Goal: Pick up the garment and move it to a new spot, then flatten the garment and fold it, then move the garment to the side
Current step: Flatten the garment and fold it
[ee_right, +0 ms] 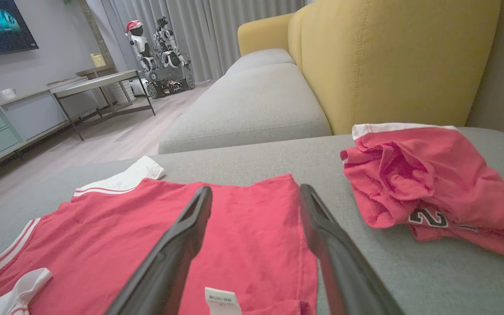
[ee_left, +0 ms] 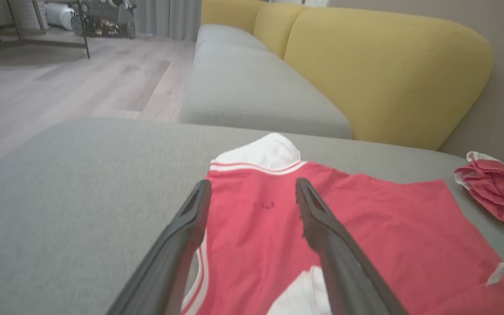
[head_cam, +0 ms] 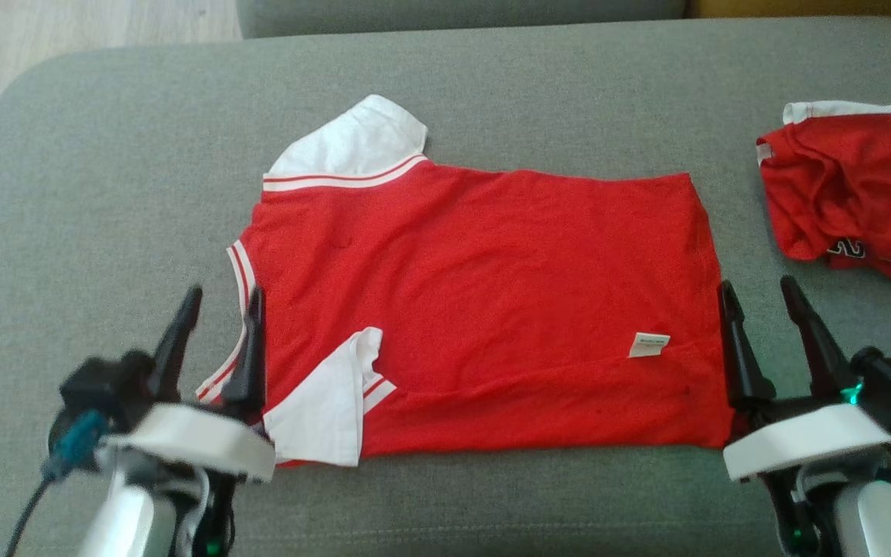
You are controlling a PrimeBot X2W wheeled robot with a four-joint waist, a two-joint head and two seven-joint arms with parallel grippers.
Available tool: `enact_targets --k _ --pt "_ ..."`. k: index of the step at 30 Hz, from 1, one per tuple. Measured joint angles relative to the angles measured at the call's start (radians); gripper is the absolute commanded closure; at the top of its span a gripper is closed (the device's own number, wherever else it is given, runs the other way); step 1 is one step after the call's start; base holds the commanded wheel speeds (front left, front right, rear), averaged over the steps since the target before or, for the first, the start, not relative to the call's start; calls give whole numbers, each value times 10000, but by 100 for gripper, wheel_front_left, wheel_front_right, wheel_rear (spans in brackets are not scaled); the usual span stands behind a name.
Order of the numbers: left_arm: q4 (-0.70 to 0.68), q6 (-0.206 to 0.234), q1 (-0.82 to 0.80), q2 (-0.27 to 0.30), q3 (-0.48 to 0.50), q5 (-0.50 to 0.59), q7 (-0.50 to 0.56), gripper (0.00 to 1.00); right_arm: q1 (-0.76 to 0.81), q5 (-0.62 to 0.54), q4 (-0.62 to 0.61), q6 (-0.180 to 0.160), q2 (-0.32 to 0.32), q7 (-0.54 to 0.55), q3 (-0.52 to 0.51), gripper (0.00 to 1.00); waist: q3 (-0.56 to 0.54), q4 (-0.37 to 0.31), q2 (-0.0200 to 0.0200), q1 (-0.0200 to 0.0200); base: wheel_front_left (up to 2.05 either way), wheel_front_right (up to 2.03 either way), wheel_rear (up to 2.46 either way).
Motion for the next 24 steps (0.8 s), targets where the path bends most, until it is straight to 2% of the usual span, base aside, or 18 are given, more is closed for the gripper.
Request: enact_targets --k 8,12,19,24 --pt "117 21 -1366 13 -128 257 -67 0 -372 -84 -456 0 0 104 4 0 495 -110 0 0 0 0 0" --pt "571 -176 -2294 6 -119 161 -130 0 -671 -86 -608 0 2 105 -35 0 932 -129 0 0 0 0 0" --pt "2247 -1043 -5434 -2 -144 -228 265 0 -1633 -125 -734 0 0 174 92 0 1993 -271 0 3 0 0 0" --pt "4008 -1605 -7279 -29 -178 -698 569 0 -2238 -174 -719 0 -4 148 376 0 2748 -511 0 3 0 0 0"
